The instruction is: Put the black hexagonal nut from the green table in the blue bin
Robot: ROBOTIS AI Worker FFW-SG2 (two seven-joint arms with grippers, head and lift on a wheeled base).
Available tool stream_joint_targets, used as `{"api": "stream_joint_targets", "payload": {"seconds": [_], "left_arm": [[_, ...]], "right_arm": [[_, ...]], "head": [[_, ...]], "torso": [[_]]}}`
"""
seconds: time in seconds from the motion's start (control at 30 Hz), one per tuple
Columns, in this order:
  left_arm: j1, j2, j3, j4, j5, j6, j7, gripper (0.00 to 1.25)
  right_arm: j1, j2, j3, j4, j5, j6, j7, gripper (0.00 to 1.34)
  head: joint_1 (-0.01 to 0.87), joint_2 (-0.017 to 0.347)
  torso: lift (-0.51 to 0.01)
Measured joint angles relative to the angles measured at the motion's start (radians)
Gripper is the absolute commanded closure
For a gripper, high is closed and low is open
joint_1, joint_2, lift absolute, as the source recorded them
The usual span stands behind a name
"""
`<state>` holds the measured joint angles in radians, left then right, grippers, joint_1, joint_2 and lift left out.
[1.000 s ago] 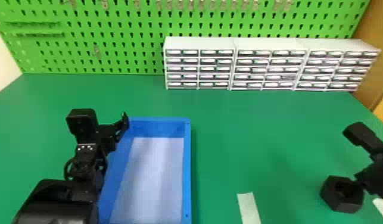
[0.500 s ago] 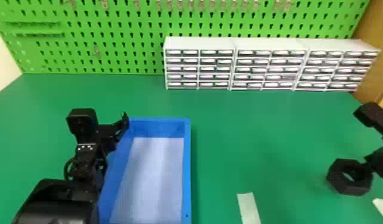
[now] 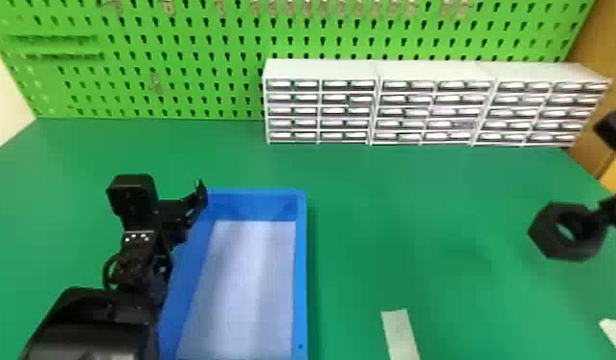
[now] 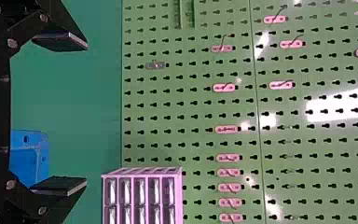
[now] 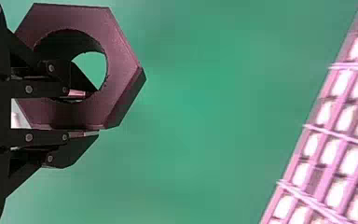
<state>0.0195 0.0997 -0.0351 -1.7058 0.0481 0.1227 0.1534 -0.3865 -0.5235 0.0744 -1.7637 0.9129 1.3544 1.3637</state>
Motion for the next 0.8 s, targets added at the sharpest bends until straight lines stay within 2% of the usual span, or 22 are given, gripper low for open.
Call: {"api": "stream_joint_targets", "payload": {"seconds": [0.17,0.53,0.8], "left_arm": [[-0.005,0.0,-0.004,0.0,0.0,0.0,0.0,0.25],[-0.007,0.0,-0.008,0.001,-0.001,0.003,0.0,0.25],[-0.009,0.0,-0.009,0.001,-0.002,0.006,0.0,0.25]], "right_arm": [[-0.059,0.023,0.015,-0.013,-0.015,0.006,0.0,1.07],[-0.162,0.054,0.088,-0.016,-0.082,0.015,0.0,1.07],[-0.237,0.101,0.127,-0.013,-0.094,0.018,-0.006,1.07]], "head": [[0.686,0.051],[0.686,0.051],[0.686,0.051]], "torso": [[-0.096],[-0.096],[-0.096]]}}
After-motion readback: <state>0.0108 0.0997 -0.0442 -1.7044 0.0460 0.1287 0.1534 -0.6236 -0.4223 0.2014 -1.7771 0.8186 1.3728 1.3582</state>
